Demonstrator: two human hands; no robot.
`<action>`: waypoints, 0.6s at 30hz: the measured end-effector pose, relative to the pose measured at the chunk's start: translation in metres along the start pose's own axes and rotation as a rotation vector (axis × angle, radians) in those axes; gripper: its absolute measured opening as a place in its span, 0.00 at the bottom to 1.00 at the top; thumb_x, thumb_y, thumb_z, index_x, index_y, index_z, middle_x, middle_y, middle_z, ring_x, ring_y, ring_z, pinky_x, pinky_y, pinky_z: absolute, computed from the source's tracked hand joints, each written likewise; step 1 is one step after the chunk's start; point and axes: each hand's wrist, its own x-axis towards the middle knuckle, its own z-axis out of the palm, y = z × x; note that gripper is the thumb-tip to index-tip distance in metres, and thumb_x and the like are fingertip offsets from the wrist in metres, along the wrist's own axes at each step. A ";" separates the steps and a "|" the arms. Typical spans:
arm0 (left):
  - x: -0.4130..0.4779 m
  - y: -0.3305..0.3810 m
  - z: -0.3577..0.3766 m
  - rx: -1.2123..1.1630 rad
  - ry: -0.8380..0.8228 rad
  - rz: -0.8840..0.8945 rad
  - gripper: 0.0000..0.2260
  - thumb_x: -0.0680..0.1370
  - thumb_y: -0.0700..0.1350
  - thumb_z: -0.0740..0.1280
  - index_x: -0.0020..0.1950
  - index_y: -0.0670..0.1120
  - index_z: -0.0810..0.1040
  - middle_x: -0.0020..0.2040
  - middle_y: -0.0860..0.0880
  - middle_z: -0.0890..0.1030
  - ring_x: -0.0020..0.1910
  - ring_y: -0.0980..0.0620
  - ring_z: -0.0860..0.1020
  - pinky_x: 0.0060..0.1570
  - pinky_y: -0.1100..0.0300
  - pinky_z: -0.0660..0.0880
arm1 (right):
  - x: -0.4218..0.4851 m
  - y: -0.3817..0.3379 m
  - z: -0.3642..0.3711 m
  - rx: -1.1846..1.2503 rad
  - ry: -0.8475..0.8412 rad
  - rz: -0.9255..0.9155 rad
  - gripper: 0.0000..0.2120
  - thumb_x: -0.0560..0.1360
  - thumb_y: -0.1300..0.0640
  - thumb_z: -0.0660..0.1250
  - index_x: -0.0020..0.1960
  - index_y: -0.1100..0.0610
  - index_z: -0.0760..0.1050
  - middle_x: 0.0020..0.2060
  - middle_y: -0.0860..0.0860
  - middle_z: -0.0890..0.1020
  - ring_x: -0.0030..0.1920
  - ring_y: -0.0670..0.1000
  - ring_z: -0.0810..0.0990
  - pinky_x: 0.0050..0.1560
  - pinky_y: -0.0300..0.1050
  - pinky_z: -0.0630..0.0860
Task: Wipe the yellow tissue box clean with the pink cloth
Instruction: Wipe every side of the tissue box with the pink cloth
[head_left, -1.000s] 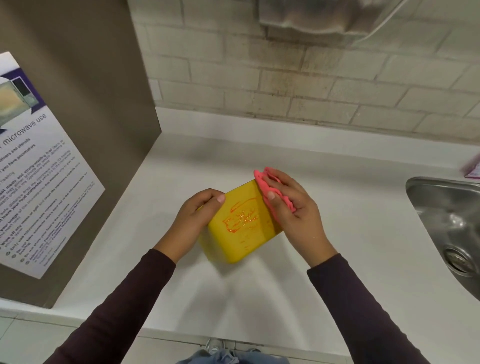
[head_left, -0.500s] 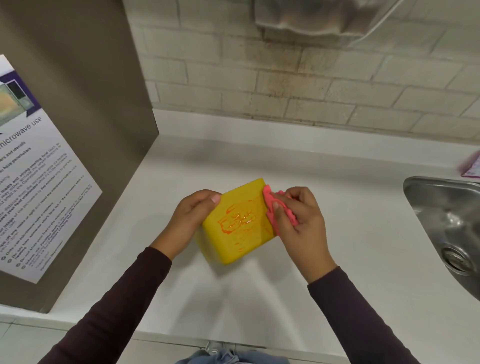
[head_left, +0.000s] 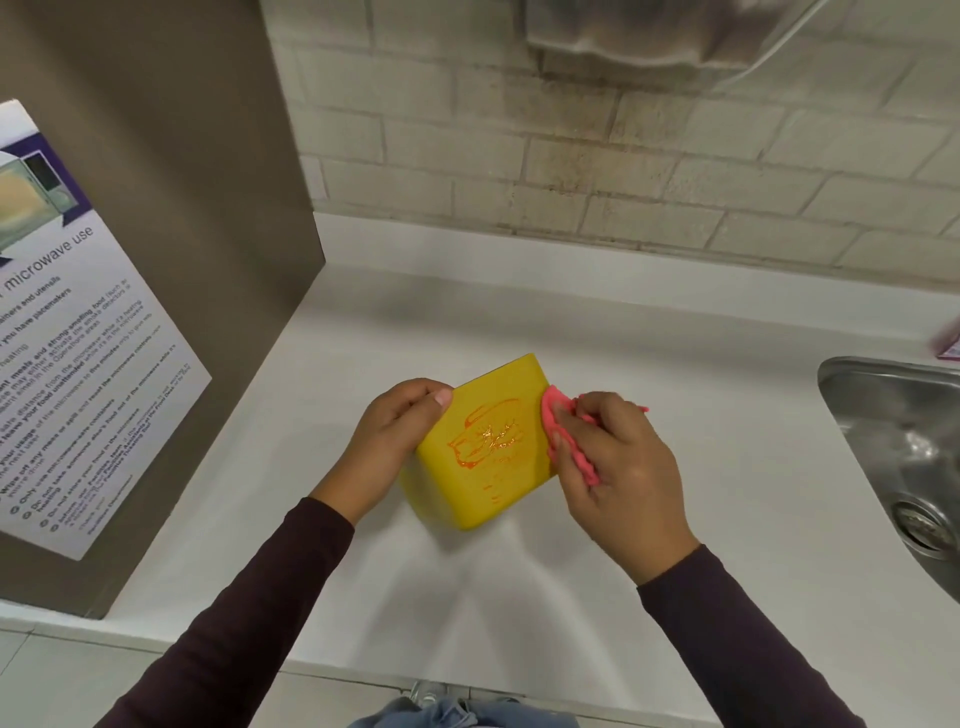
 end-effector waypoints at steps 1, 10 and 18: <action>0.000 -0.001 0.000 0.001 -0.007 0.003 0.17 0.72 0.54 0.61 0.49 0.42 0.79 0.45 0.48 0.79 0.45 0.53 0.77 0.47 0.60 0.71 | 0.003 -0.001 0.001 0.028 0.029 0.074 0.11 0.76 0.58 0.64 0.55 0.58 0.82 0.40 0.53 0.76 0.38 0.48 0.74 0.36 0.43 0.73; -0.001 0.000 0.000 0.065 -0.006 0.015 0.20 0.72 0.57 0.59 0.50 0.42 0.78 0.48 0.42 0.80 0.47 0.50 0.77 0.49 0.55 0.72 | 0.020 -0.023 0.016 0.016 0.059 0.037 0.12 0.74 0.57 0.64 0.53 0.61 0.82 0.43 0.56 0.78 0.42 0.55 0.77 0.39 0.46 0.73; -0.001 0.000 -0.001 0.042 -0.042 0.026 0.24 0.70 0.59 0.61 0.49 0.39 0.78 0.47 0.41 0.80 0.45 0.51 0.77 0.48 0.57 0.71 | 0.003 0.005 -0.017 0.075 -0.394 -0.126 0.27 0.69 0.55 0.62 0.69 0.55 0.70 0.57 0.53 0.71 0.59 0.53 0.67 0.60 0.47 0.67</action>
